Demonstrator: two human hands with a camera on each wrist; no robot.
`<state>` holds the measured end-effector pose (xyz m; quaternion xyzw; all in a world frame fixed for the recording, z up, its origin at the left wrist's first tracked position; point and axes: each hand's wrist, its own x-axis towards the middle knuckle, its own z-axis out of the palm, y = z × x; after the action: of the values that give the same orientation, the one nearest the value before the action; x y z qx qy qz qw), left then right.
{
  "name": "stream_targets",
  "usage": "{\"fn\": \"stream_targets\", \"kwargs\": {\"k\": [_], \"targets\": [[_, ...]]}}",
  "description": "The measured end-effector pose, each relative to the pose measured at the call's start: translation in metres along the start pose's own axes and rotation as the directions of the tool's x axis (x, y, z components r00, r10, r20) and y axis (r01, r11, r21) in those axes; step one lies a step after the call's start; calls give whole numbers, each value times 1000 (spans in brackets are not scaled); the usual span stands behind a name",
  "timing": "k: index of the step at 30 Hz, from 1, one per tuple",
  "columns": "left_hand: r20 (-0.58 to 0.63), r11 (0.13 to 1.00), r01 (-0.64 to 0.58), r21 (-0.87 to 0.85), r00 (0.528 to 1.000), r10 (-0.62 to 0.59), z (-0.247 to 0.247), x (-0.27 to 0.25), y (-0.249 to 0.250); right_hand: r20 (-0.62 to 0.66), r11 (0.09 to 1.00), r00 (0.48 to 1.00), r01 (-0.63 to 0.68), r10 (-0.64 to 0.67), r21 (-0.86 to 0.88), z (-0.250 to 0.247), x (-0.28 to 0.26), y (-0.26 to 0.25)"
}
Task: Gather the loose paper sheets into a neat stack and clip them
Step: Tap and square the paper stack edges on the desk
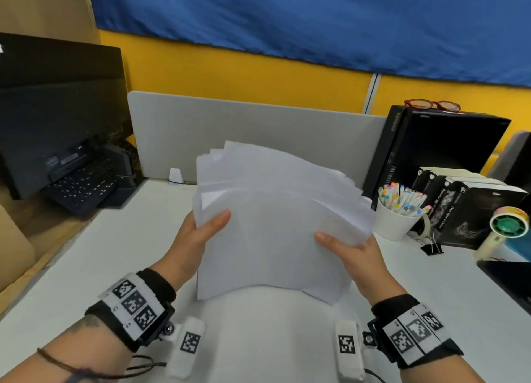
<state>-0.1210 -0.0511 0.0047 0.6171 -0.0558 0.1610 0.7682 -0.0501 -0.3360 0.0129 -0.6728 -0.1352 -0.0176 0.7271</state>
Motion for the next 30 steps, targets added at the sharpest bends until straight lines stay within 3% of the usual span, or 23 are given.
{"fn": "stream_targets", "kwargs": {"k": [3, 5, 7, 9, 10, 11, 13, 15, 17, 20, 23, 26, 29, 30], "targets": [[-73, 993, 34, 109, 997, -27, -3, -4, -14, -91, 993, 990, 98, -104, -71, -1, 5, -15], [-98, 988, 62, 143, 994, -48, -5, -5, -19, -168, 920, 931, 270, -324, -283, 2, 11, -41], [-102, 986, 86, 141, 992, -72, -5, -5, -19, -119, 737, 817, 434, -564, -518, 10, 15, -75], [-92, 985, 94, 147, 992, -81, -5, -4, -17, 77, 460, 691, 555, -719, -693, 29, 17, -107], [-87, 984, 98, 150, 993, -85, -5, -4, -16, 200, 347, 664, 595, -721, -725, 41, 19, -119], [-81, 983, 102, 155, 993, -90, -5, -3, -16, 315, 283, 675, 621, -667, -731, 55, 21, -130], [-68, 980, 111, 167, 993, -101, -7, -1, -16, 493, 239, 755, 623, -432, -745, 85, 27, -144], [-59, 979, 110, 172, 993, -101, -9, 0, -17, 596, 161, 776, 628, -207, -761, 109, 36, -151], [-60, 979, 121, 166, 992, -113, -10, 0, -19, 642, 189, 741, 671, -198, -716, 123, 43, -159], [-74, 978, 149, 146, 988, -139, -11, -1, -20, 535, 204, 720, 662, -442, -722, 118, 53, -179], [-74, 976, 160, 151, 986, -150, -9, 1, -16, 330, 187, 590, 647, -737, -740, 86, 59, -204], [-99, 969, 193, 155, 979, -179, -9, 5, -14, 151, 209, 486, 609, -861, -765, 41, 62, -227], [-150, 950, 275, 150, 956, -253, -9, 13, -16, -63, 345, 450, 581, -891, -738, 3, 75, -236], [-179, 933, 330, 140, 936, -304, -13, 17, -20, -125, 410, 471, 570, -873, -712, -5, 82, -232]]}}
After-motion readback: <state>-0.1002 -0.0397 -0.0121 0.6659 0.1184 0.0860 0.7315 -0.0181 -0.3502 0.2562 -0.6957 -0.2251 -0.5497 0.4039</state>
